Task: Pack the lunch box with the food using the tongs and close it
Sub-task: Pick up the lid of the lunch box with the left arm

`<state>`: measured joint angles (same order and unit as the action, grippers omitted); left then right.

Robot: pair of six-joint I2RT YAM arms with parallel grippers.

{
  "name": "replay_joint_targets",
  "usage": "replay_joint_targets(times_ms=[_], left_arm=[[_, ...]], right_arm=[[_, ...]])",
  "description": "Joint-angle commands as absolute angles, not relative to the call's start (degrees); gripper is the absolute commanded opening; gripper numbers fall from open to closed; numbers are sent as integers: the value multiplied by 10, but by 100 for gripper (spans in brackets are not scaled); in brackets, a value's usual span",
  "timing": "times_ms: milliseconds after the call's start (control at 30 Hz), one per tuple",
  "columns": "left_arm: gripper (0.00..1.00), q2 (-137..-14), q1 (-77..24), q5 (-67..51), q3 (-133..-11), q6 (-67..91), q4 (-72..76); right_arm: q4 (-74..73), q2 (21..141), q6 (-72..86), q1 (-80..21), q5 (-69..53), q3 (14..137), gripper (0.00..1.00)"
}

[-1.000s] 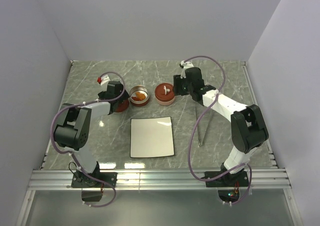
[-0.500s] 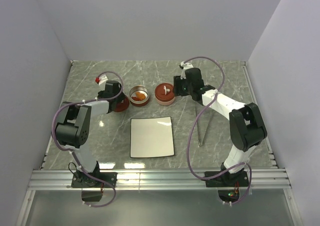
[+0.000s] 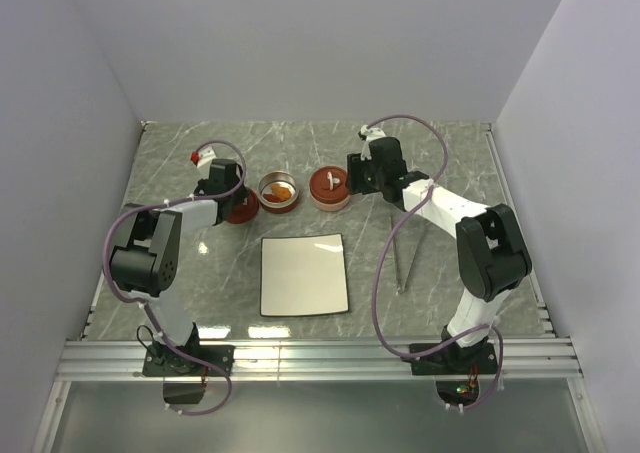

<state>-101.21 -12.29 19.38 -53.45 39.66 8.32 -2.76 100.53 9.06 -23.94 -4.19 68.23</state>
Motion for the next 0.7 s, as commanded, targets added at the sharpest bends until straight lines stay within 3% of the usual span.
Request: replay_joint_targets(times_ms=[0, 267, 667], left_arm=[[29, -1005, -120, 187, -549, 384, 69], [0, -998, -120, 171, -542, 381, 67], [0, -979, -120, 178, -527, 371, 71]], right_arm=[[-15, 1001, 85, -234, -43, 694, 58], [-20, 1005, 84, -233, -46, 699, 57], [-25, 1005, 83, -233, -50, 699, 57]])
